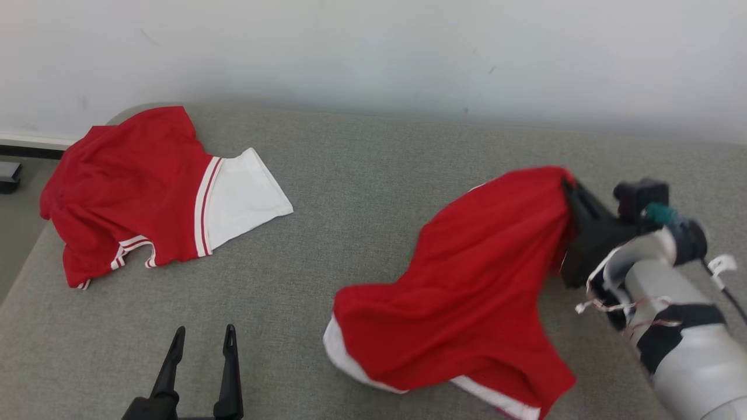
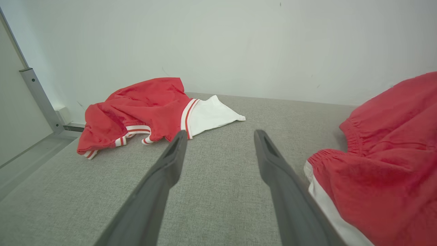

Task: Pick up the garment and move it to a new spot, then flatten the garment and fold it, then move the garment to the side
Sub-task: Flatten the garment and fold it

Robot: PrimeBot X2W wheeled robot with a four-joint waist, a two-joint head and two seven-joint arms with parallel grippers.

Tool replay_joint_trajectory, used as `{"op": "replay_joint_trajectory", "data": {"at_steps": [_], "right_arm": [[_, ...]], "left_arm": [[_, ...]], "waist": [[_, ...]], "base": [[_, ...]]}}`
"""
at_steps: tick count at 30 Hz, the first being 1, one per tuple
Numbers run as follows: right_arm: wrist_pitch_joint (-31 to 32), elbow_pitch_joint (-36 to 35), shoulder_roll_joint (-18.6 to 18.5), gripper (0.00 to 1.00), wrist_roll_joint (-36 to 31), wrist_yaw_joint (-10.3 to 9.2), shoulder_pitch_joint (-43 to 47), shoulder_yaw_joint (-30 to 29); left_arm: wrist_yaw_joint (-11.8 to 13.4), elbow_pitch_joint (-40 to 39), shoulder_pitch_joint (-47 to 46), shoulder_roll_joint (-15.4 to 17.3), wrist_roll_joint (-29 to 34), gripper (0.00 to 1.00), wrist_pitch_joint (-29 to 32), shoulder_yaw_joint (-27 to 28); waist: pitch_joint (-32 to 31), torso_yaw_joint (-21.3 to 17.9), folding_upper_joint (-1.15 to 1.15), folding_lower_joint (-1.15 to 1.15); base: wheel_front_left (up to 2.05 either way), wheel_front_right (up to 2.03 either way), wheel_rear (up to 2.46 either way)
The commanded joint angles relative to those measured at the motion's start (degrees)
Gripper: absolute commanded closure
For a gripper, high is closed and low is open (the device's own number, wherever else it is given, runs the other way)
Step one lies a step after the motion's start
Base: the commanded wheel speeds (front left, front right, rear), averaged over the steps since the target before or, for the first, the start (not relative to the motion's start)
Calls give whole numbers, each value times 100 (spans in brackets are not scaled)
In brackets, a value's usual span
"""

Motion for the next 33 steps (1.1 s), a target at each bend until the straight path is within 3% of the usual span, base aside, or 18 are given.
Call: {"op": "replay_joint_trajectory", "data": {"at_steps": [1,9,10,11,18,26,33], "right_arm": [[-63,-22,-82,100,-54,-13,-154,23],[-140,48,-323,100,-449,-13,-730,-203],[-107,234,-288,81,-501,-13,-711,-165],[-8,407,-243,0,-514,-13,-727,-125],[-149,693,-235,0,-558,-13,-736,-207],[-141,-737,-371,0,-569,-13,265,-844],[-143,-1951,-186,0,-624,-13,1748,-1150]], "left_arm": [[8,10,-75,-8,-63,0,-19,-22],[36,26,-149,-8,-141,0,-19,-194],[56,39,-145,-9,-146,0,-19,-220],[69,50,-146,-9,-160,0,-19,-237],[99,100,0,-7,-181,0,-19,-194],[41,24,143,-8,-84,0,-19,55],[8,-21,245,-8,-57,0,-19,222]], "waist": [[5,22,0,0],[136,208,0,0],[139,220,0,0],[136,227,0,0],[-71,88,0,0],[-294,-267,0,0],[-359,-477,0,0]], "base": [[0,0,0],[0,0,0],[0,0,0],[0,0,0],[0,0,0],[0,0,0],[0,0,0]]}}
